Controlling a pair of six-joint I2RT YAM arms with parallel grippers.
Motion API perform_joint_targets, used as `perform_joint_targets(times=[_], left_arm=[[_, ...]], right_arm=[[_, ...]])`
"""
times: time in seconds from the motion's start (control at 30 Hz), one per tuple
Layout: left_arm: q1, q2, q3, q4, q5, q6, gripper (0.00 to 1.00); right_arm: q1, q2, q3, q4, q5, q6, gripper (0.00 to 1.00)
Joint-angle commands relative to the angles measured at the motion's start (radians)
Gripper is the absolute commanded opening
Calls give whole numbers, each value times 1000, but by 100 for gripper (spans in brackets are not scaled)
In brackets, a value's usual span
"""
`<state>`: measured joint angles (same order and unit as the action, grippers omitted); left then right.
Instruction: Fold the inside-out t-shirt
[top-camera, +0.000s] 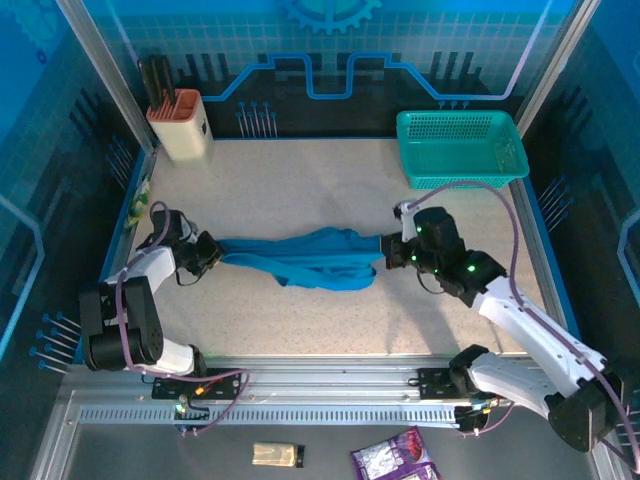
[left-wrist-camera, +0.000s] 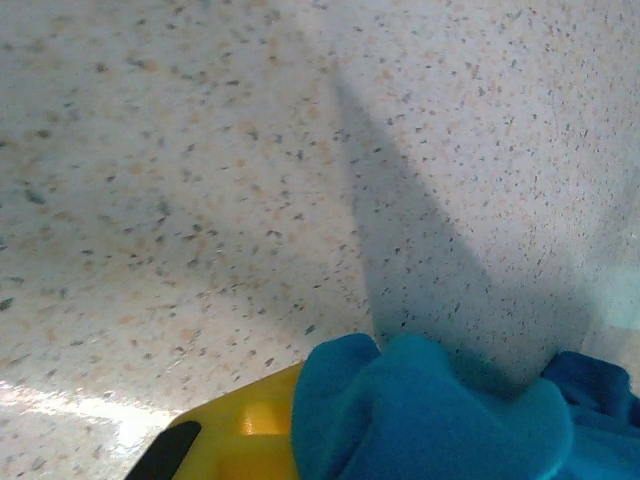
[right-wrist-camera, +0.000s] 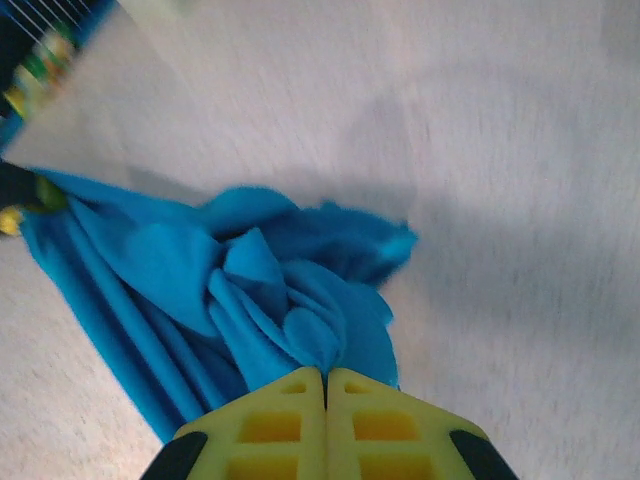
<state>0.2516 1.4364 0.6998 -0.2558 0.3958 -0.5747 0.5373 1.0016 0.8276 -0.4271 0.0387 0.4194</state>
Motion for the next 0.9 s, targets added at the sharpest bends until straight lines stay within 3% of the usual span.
perform_joint_targets(times=[0.0, 0.03, 0.17, 0.3, 0.43, 0.63, 0.87], left_arm=[[19, -39, 5, 20, 9, -1, 2], [11, -49, 12, -3, 6, 9, 9], [-84, -140, 56, -110, -90, 63, 40], [-207, -184, 145, -235, -229, 113, 54], [-314, -189, 219, -298, -270, 124, 59], [-579, -80, 373, -337, -270, 75, 61], [-843, 128, 550, -347, -222, 61, 63]], right_arm=[[-25, 54, -57, -17, -82, 93, 0], [-23, 78, -59, -39, -92, 111, 3], [-12, 107, -56, -85, -60, 136, 30], [-19, 129, 6, -122, -15, 116, 45], [-31, 208, 91, -114, -102, 90, 49], [-33, 347, 182, -82, -232, 76, 61], [-22, 450, 204, -132, -242, 62, 58]])
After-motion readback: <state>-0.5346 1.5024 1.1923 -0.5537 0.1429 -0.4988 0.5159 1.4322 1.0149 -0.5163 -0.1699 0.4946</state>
